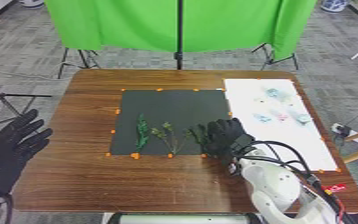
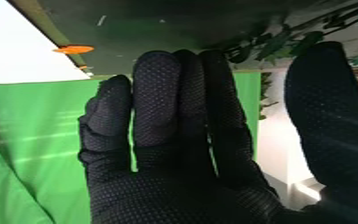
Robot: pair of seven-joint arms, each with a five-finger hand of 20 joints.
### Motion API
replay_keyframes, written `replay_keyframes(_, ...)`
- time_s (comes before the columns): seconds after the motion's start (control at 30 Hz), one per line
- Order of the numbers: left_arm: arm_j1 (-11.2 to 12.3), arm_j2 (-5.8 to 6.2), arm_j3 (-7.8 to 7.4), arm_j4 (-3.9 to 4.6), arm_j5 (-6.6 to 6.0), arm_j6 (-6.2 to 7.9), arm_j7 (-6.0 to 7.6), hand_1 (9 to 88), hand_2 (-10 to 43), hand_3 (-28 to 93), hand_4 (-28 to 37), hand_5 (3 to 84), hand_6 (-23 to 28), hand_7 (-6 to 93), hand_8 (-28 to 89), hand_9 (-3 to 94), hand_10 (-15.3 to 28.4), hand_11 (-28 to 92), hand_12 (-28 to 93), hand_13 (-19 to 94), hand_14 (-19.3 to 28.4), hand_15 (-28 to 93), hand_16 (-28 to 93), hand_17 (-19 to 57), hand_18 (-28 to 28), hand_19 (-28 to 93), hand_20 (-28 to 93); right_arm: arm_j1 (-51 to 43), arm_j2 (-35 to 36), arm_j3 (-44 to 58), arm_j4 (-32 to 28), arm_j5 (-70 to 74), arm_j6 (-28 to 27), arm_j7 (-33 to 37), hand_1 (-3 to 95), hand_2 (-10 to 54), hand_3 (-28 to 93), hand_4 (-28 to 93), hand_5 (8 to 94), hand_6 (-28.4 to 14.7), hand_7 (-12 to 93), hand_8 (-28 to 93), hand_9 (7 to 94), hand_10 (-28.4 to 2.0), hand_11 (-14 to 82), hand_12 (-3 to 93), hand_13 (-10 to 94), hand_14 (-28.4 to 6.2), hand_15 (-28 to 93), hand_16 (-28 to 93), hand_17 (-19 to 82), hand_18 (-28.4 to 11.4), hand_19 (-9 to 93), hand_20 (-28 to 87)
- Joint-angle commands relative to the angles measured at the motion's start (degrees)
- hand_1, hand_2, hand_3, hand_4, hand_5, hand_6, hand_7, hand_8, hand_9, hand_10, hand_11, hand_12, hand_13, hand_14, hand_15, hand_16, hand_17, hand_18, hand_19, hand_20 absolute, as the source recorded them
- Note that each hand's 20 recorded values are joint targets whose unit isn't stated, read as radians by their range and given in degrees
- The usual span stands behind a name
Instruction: Arrange flowers
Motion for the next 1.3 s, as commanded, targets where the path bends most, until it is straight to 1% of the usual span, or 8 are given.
replay_keyframes(0.03,0.7,-0.48,-0.04,0.25,-0.1,-0.27,-0.28,24.7,-5.8,70,-28.0,29.2,0.6,23.2,-11,23.4,10.0,21,15,22,13.8,30,1,-10.1,23.2,45,6,-1.1,2.6,4.3,0.9,0.6,0.4,-1.2,27.2,-9.5,85,-28,45.1,-3.4,49,-26,47.6,-12.1,58.9,27.2,50,-7.9,76,21,26,-17.6,83,47)
replay_keyframes(0.17,0.9,-0.53,-0.12,0.19,-0.14,-0.14,-0.02,24.6,-5.8,70,-28.0,29.2,0.6,23.1,-11,23.4,10.0,21,15,22,13.8,30,1,-10.1,23.2,45,6,-2.0,4.6,6.4,0.3,0.3,-1.7,-3.5,27.1,-9.5,88,-28,42.5,-3.5,49,-26,43.4,-12.3,58.9,27.0,46,-7.5,77,20,23,-17.7,81,46)
replay_keyframes(0.2,1.1,-0.26,-0.12,0.15,-0.29,0.02,0.22,24.7,-5.8,70,-28.0,29.2,0.6,23.1,-11,23.4,10.0,21,15,22,13.8,30,1,-10.1,23.2,45,6,-2.4,4.9,7.0,0.2,0.4,-2.5,-4.7,27.1,-9.5,88,-28,41.7,-3.5,49,-26,42.3,-12.2,58.8,26.8,45,-7.6,77,20,22,-17.7,80,46)
replay_keyframes(0.33,1.2,-0.49,-0.05,0.07,-0.24,0.13,0.38,24.6,-5.9,70,-28.1,29.2,0.6,23.2,-12,23.4,10.0,21,15,22,13.8,30,1,-10.1,23.2,45,6,-3.7,5.7,7.3,-0.5,-0.6,-4.0,-6.8,26.5,-9.5,87,-28,37.7,-3.7,50,-26,36.8,-12.8,58.8,26.3,41,-7.7,76,17,19,-17.9,77,46)
replay_keyframes(0.57,0.9,-0.55,0.14,0.16,-0.09,0.0,0.2,24.7,-5.8,70,-28.0,29.2,0.6,23.2,-12,23.4,10.0,21,15,22,13.8,30,1,-10.1,23.1,44,6,-5.7,5.8,7.0,-2.5,-1.7,-5.9,-9.2,24.3,-9.5,86,-28,32.7,-4.9,51,-25,30.2,-13.8,56.0,24.7,35,-8.6,75,13,16,-18.3,75,45)
replay_keyframes(0.8,0.7,-0.64,0.08,0.24,-0.07,-0.09,-0.04,24.6,-5.9,70,-28.0,29.1,0.6,23.2,-11,23.4,10.0,21,15,22,13.8,30,1,-10.1,23.1,45,6,-5.1,4.6,3.7,-3.4,-2.2,-7.6,-6.7,21.3,-9.5,86,-28,28.9,-6.3,50,-25,26.0,-14.5,52.0,23.5,29,-9.2,72,10,13,-18.8,73,45)
replay_keyframes(1.0,0.3,-0.6,0.2,0.34,-0.03,-0.35,-0.45,24.6,-5.9,70,-27.9,29.1,0.6,23.1,-11,23.4,10.0,21,15,22,13.9,30,1,-10.1,23.2,45,6,-1.8,2.8,-0.5,-1.5,-2.6,-6.7,-2.8,19.7,-9.5,85,-28,27.4,-7.4,49,-24,24.7,-15.3,50.6,24.0,28,-9.8,72,9,12,-19.0,72,46)
replay_keyframes(1.3,0.4,-0.77,0.06,0.37,-0.05,-0.26,-0.58,24.7,-6.0,70,-28.0,29.1,0.6,23.2,-11,23.3,10.0,21,15,22,13.8,30,1,-10.1,23.2,44,6,-1.8,2.1,0.9,-0.9,-2.7,-6.6,-1.0,18.9,-9.5,85,-28,27.2,-8.0,49,-23,24.5,-15.9,50.5,24.3,28,-10.4,72,9,12,-19.3,73,46)
